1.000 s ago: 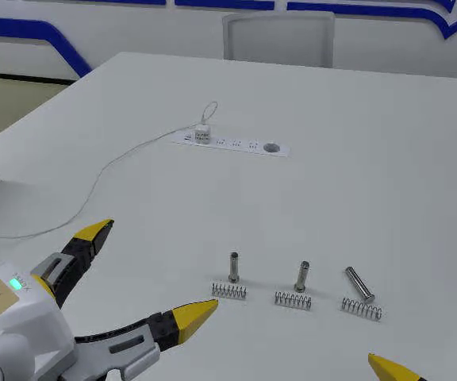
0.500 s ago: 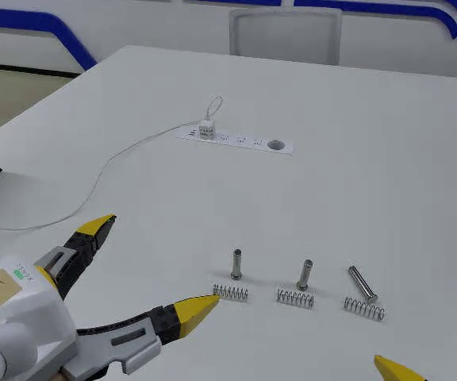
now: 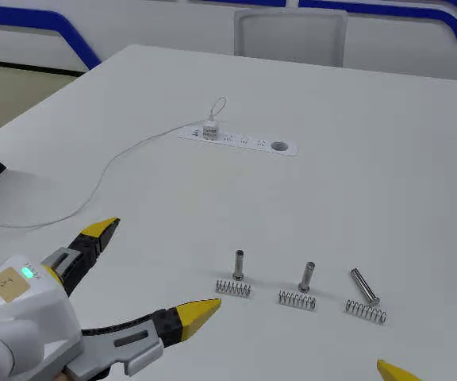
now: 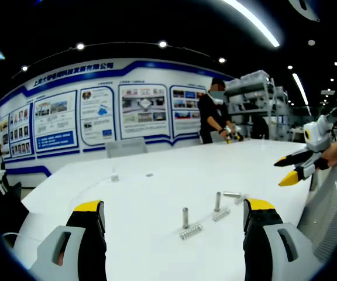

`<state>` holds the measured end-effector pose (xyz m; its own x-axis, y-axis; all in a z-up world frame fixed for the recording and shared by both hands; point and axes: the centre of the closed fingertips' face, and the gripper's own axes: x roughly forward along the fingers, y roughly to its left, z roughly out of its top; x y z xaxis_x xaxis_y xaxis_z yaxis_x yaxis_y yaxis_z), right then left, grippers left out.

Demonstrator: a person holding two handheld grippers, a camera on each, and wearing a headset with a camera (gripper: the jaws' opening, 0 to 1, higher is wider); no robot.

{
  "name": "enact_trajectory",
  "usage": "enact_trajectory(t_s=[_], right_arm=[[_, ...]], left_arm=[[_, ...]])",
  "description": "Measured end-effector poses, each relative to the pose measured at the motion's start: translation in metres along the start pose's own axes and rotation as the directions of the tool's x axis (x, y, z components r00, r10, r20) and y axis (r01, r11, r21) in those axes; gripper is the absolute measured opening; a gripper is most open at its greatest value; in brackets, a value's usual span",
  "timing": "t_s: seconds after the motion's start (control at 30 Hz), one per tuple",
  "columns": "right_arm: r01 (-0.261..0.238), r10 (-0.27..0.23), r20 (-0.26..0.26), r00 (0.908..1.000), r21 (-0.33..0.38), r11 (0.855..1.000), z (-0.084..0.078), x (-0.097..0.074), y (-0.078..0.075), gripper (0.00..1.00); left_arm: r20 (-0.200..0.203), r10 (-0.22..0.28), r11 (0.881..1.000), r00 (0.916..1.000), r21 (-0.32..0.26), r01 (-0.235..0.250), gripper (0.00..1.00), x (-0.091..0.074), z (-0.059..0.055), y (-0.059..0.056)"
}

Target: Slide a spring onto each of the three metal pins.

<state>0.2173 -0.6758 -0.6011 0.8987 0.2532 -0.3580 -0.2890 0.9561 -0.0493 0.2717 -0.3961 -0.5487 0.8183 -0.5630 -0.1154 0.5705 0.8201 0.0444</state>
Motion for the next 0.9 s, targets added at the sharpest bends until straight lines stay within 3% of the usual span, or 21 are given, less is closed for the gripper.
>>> enact_trajectory(t_s=[0.33, 0.53, 0.9], right_arm=[[-0.047, 0.048, -0.025, 0.9985, 0.025, 0.999, -0.003, 0.002, 0.007, 0.73], [-0.056, 0.059, -0.052, 0.9969, 0.061, 0.997, -0.001, 0.01, 0.001, 0.7], [-0.084, 0.085, -0.04, 0.9956, 0.03, 0.996, 0.021, 0.033, -0.004, 0.67]], left_arm=[[-0.014, 0.008, 1.0, 0.9999, -0.012, -0.008, 1.0, 0.0, -0.003, 0.003], [-0.026, 0.004, 1.0, 0.9996, -0.014, -0.004, 1.0, 0.001, -0.005, 0.002], [-0.025, 0.009, 1.0, 0.9996, -0.027, -0.009, 0.99, 0.001, -0.005, 0.004]])
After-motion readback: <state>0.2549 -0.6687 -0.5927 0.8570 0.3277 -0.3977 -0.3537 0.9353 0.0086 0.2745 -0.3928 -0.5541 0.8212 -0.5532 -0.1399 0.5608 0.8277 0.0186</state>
